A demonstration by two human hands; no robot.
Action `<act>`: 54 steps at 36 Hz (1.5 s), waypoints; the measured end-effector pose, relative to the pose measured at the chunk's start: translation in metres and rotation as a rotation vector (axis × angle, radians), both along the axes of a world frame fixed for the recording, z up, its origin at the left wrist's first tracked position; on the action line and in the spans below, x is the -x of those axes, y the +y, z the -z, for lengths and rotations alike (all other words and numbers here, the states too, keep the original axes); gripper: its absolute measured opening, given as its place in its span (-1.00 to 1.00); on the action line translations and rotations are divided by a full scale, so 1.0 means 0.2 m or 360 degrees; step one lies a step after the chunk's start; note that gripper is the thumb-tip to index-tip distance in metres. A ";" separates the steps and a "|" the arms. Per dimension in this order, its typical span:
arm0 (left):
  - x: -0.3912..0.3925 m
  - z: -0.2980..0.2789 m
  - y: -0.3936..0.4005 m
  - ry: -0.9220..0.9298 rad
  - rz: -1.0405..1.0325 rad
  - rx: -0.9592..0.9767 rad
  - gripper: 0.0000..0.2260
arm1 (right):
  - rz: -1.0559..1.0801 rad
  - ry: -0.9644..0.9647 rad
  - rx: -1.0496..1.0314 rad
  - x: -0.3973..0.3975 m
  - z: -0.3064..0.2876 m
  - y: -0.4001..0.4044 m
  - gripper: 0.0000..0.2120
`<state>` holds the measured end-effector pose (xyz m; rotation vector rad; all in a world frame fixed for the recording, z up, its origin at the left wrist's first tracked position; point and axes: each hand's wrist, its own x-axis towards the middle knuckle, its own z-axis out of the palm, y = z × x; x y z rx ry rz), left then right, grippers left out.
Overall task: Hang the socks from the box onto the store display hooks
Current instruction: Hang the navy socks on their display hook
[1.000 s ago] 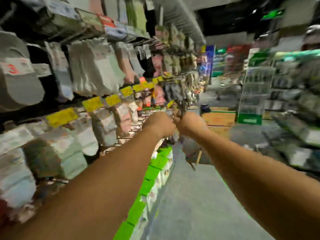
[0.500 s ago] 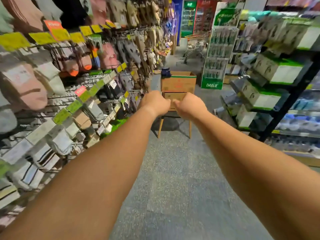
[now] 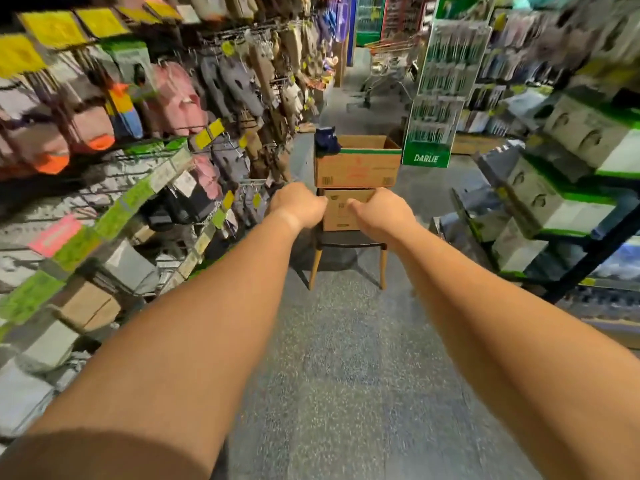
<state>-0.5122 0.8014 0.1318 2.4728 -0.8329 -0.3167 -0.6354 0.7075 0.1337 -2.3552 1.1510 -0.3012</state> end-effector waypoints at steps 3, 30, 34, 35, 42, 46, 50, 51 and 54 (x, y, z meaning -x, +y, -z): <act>-0.21 0.04 -0.20 0.0008 -0.0002 0.0009 -0.58 | 0.0026 -0.0029 -0.0061 -0.20 0.07 -0.20 -0.49; -1.88 0.49 -2.05 0.0357 -0.0321 0.0262 -0.56 | -0.0027 -0.0043 -0.0474 -1.89 0.57 -2.16 -0.54; -2.20 0.58 -2.29 0.0354 -0.0249 0.0200 -0.61 | 0.0054 -0.0063 -0.0466 -2.17 0.67 -2.38 -0.54; -2.29 0.61 -2.36 0.0364 -0.0235 0.0184 -0.63 | 0.0068 -0.0040 -0.0467 -2.24 0.68 -2.43 -0.52; -2.85 0.67 -2.73 0.0519 -0.0209 0.0127 -0.67 | 0.0174 0.0092 -0.0491 -2.69 0.76 -2.72 -0.50; -3.05 0.75 -2.89 0.0599 -0.0181 0.0100 -0.65 | 0.0217 0.0171 -0.0536 -2.87 0.80 -2.84 -0.49; -3.19 0.86 -3.01 0.0640 -0.0144 0.0065 -0.57 | 0.0363 0.0109 -0.0714 -3.02 0.81 -2.94 -0.57; -3.22 0.87 -3.03 0.0656 -0.0152 0.0065 -0.56 | 0.0335 0.0111 -0.0728 -3.07 0.83 -2.97 -0.55; -3.28 0.92 -3.10 0.0744 -0.0192 0.0107 -0.52 | 0.0309 0.0134 -0.0780 -3.20 0.89 -3.05 -0.48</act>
